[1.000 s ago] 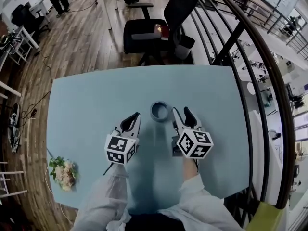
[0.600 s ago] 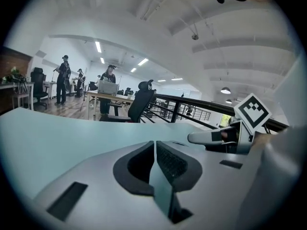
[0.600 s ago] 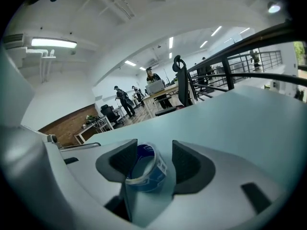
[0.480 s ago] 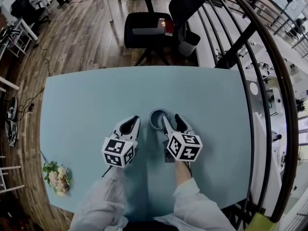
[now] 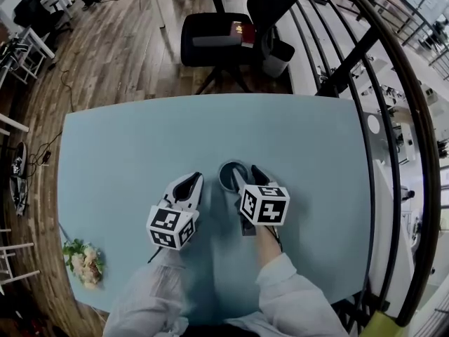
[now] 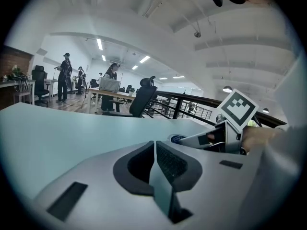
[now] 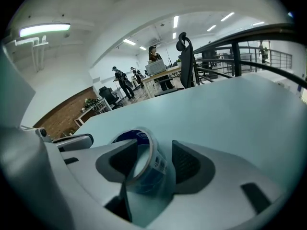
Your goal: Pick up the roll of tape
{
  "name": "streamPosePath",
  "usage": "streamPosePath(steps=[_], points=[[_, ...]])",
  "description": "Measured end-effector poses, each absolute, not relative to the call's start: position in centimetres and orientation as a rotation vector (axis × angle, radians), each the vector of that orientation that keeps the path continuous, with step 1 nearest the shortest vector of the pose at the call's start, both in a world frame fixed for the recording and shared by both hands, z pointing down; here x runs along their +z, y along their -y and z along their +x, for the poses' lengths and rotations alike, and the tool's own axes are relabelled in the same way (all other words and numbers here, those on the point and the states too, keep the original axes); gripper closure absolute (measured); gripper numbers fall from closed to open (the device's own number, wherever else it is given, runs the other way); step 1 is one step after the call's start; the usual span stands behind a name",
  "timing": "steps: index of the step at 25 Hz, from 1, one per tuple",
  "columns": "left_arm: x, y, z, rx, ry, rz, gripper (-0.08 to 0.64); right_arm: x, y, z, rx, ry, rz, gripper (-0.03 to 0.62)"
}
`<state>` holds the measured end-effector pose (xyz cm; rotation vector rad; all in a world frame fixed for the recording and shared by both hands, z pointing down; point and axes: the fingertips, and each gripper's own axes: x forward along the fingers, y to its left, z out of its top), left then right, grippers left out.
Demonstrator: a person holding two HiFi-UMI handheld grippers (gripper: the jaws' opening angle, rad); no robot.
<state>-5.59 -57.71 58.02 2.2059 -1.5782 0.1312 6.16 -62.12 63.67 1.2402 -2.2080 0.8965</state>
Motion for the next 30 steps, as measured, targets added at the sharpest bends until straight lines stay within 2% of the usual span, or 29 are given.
streamPosePath(steps=[4, 8, 30], points=[[58.1, 57.8, -5.8, 0.125, 1.59, 2.191, 0.531, 63.9, 62.2, 6.1, 0.882, 2.187, 1.215, 0.364], [57.9, 57.5, -5.7, 0.119, 1.581, 2.199, 0.531, 63.7, 62.1, 6.0, 0.859, 2.192, 1.208, 0.473], [54.1, 54.3, -6.8, 0.109, 1.633, 2.217, 0.531, 57.8, 59.1, 8.2, 0.834, 2.315, 1.353, 0.492]])
